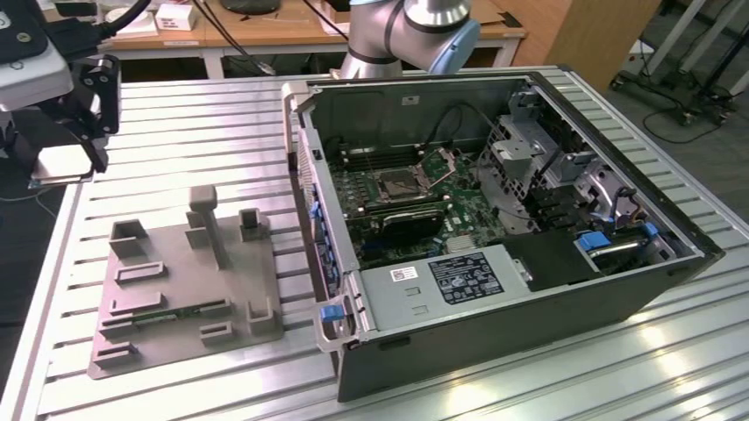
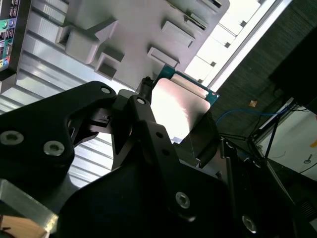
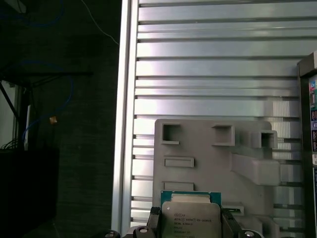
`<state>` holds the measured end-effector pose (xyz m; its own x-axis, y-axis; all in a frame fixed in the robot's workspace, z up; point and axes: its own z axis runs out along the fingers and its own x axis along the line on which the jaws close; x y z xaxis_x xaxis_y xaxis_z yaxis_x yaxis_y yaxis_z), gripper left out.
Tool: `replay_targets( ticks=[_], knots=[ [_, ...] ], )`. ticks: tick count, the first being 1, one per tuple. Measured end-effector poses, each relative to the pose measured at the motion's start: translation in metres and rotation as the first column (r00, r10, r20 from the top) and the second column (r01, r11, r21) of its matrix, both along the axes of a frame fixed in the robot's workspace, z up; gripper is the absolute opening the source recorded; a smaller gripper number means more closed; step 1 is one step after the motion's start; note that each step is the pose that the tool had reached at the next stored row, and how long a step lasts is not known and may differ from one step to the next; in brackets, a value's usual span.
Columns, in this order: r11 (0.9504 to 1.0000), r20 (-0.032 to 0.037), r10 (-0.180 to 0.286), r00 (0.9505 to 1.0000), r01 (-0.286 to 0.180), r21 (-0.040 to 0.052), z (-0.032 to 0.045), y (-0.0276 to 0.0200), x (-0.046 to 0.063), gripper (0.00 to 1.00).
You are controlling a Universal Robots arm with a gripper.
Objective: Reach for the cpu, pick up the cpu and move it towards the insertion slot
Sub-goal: 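Pick up the cpu and move it towards the insertion slot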
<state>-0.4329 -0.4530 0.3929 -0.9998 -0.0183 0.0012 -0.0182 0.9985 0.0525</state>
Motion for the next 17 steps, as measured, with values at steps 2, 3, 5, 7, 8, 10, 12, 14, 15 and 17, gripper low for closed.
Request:
replay_targets(
  ticks=[2, 3, 5, 7, 8, 10, 12, 14, 15, 17],
  knots=[
    [1.0, 0.0, 0.0, 1.0, 0.0, -0.0001, 0.0, 0.0, 0.001, 0.55],
    [1.0, -0.0001, 0.0, 1.0, 0.0, -0.0001, 0.0, 0.0, 0.002, 0.55],
    [1.0, -0.0001, 0.0, 1.0, 0.0, -0.0001, 0.0001, 0.0, 0.004, 0.55],
    [1.0, -0.0001, 0.0, 1.0, 0.0, 0.0, 0.0, 0.0, 0.005, 0.55],
    [1.0, -0.0001, 0.0, 1.0, 0.0, 0.0, 0.0, 0.0, 0.005, 0.55],
    [1.0, -0.0001, 0.0, 1.0, 0.0, -0.0001, 0.0, 0.0, 0.007, 0.55],
    [1.0, -0.0001, 0.0, 1.0, 0.0, 0.0, 0.0, 0.0, 0.008, 0.55],
    [1.0, 0.0, 0.0, 1.0, 0.0, 0.0, 0.0, 0.0, 0.01, 0.55],
    [1.0, -0.0002, 0.0, 1.0, 0.0, -0.0001, 0.0001, 0.0, 0.01, 0.55],
    [1.0, 0.0001, 0.0, 1.0, 0.0, 0.0, 0.0, 0.0, 0.012, 0.55]
  ],
)
